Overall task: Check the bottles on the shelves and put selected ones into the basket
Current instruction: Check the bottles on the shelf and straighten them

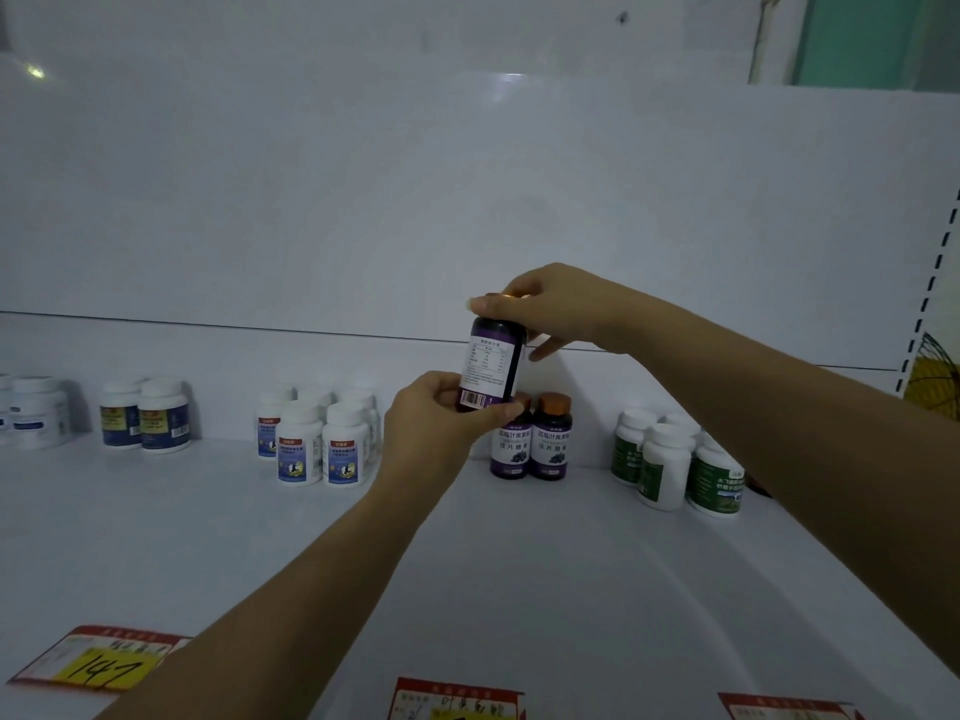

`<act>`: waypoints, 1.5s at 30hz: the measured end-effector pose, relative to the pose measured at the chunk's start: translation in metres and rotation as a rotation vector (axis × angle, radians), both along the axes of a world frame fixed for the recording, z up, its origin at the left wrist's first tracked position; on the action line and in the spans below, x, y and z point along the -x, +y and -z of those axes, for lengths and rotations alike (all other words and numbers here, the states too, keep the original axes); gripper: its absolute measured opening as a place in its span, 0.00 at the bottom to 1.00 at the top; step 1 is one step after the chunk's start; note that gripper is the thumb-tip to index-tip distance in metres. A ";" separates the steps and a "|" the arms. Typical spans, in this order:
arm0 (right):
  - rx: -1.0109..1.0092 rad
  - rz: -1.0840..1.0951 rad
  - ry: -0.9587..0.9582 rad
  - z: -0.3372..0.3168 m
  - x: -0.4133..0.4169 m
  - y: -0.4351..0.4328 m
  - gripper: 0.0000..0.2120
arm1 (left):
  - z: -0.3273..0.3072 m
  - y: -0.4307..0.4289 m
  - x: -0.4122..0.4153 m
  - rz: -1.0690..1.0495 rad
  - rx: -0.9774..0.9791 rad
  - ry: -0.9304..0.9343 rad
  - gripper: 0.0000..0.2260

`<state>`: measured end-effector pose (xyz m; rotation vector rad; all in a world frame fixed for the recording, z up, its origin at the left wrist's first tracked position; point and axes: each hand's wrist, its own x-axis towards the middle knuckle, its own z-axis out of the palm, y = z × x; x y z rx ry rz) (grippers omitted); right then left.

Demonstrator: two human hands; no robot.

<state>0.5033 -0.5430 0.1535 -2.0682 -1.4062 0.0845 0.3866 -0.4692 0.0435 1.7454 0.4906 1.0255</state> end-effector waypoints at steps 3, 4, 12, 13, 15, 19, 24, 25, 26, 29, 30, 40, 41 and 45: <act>-0.053 -0.053 0.071 -0.005 -0.001 0.000 0.18 | -0.002 0.001 0.001 0.033 0.011 0.004 0.24; -0.076 -0.083 0.105 -0.007 -0.002 -0.001 0.16 | -0.004 0.003 0.003 0.072 0.022 0.018 0.23; -0.137 -0.226 0.306 -0.002 -0.004 0.000 0.12 | -0.006 0.018 0.009 0.166 0.086 0.099 0.20; -0.121 -0.222 0.304 -0.002 -0.003 0.000 0.13 | -0.005 0.017 0.009 0.136 0.101 0.062 0.19; -0.065 -0.171 0.243 -0.002 -0.001 0.001 0.16 | -0.002 0.014 0.007 0.085 0.141 -0.009 0.18; -0.057 -0.074 0.189 -0.004 -0.001 0.003 0.15 | -0.001 0.012 0.004 0.066 0.156 -0.012 0.20; -0.049 -0.139 0.252 -0.008 -0.004 -0.004 0.14 | -0.003 0.019 0.011 0.204 0.142 0.108 0.17; -0.048 -0.154 0.266 -0.007 -0.004 -0.005 0.13 | -0.004 0.020 0.012 0.218 0.131 0.130 0.19; -0.055 -0.169 0.284 -0.006 -0.004 -0.005 0.12 | -0.005 0.020 0.013 0.219 0.125 0.146 0.21; -0.086 -0.198 0.364 0.000 -0.004 -0.003 0.13 | -0.005 0.019 0.014 0.186 0.131 0.123 0.21; -0.097 -0.216 0.413 0.002 -0.004 -0.003 0.13 | -0.004 0.018 0.014 0.177 0.138 0.095 0.21; -0.358 -0.259 0.022 0.021 0.019 -0.013 0.19 | 0.001 0.028 0.002 -0.015 -0.204 -0.037 0.23; -0.412 -0.268 -0.120 0.026 0.025 -0.015 0.21 | -0.001 0.030 0.000 -0.041 -0.255 -0.066 0.21; -0.635 -0.327 -0.629 0.054 0.029 -0.014 0.24 | -0.008 0.030 -0.003 -0.117 -0.432 -0.191 0.20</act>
